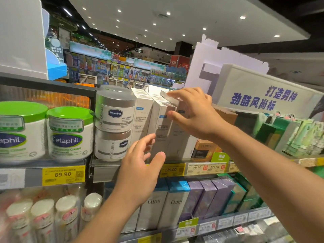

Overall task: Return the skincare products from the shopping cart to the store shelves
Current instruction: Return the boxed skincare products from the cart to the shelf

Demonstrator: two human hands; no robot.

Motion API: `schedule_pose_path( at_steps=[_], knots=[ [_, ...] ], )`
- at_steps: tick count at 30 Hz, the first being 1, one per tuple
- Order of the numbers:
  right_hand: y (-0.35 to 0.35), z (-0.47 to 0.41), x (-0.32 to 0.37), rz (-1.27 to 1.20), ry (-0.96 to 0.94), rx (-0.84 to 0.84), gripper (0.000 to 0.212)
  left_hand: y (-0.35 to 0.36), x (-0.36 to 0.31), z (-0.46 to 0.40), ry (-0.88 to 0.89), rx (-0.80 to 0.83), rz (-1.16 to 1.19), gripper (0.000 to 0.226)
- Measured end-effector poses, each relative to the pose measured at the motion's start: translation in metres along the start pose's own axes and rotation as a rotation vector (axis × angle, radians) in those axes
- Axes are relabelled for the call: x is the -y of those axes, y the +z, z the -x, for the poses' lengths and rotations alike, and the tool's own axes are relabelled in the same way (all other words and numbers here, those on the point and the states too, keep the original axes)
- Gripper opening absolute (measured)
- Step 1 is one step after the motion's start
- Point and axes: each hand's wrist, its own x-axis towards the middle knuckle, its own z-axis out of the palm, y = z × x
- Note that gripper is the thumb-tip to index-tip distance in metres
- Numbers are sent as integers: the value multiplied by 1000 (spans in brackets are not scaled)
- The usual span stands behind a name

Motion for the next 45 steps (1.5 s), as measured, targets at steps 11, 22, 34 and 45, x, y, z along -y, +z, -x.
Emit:
schedule_pose_path(
  at_steps=[11, 22, 34, 45],
  knots=[
    [4, 62, -16, -167, 109, -288, 36, 22, -6, 19, 87, -47, 99, 36],
    [-19, 166, -46, -243, 264, -382, 36, 105, -27, 41, 152, 303, 300, 60],
    [-41, 377, -85, -411, 799, -568, 34, 259, -23, 129, -15, 796, 337, 65],
    [-41, 595, -94, -367, 1260, -899, 26, 397, -26, 252, -182, 1145, 277, 65]
  ],
)
